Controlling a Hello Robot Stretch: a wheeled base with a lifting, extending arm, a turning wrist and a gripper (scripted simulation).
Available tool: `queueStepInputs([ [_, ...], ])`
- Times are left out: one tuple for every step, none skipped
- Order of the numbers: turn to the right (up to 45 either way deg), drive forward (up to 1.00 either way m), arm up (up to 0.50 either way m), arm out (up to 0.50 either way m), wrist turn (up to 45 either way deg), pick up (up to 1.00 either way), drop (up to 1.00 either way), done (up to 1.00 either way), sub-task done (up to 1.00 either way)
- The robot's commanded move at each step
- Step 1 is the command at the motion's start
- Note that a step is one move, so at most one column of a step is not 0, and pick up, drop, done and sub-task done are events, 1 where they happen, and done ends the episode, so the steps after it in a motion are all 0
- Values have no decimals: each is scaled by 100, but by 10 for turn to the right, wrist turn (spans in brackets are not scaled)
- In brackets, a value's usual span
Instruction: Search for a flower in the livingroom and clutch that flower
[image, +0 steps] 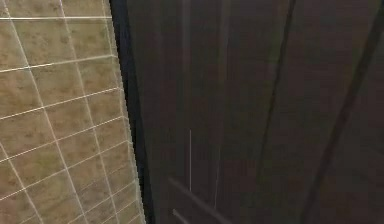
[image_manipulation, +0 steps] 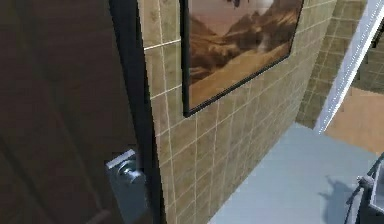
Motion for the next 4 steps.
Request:
queueStepInputs([
  [0,5,0,0,0,0,0,0,0],
  [-450,0,0,0,0,0,0,0,0],
  [-450,0,0,0,0,0,0,0,0],
  [-450,0,0,0,0,0,0,0,0],
])
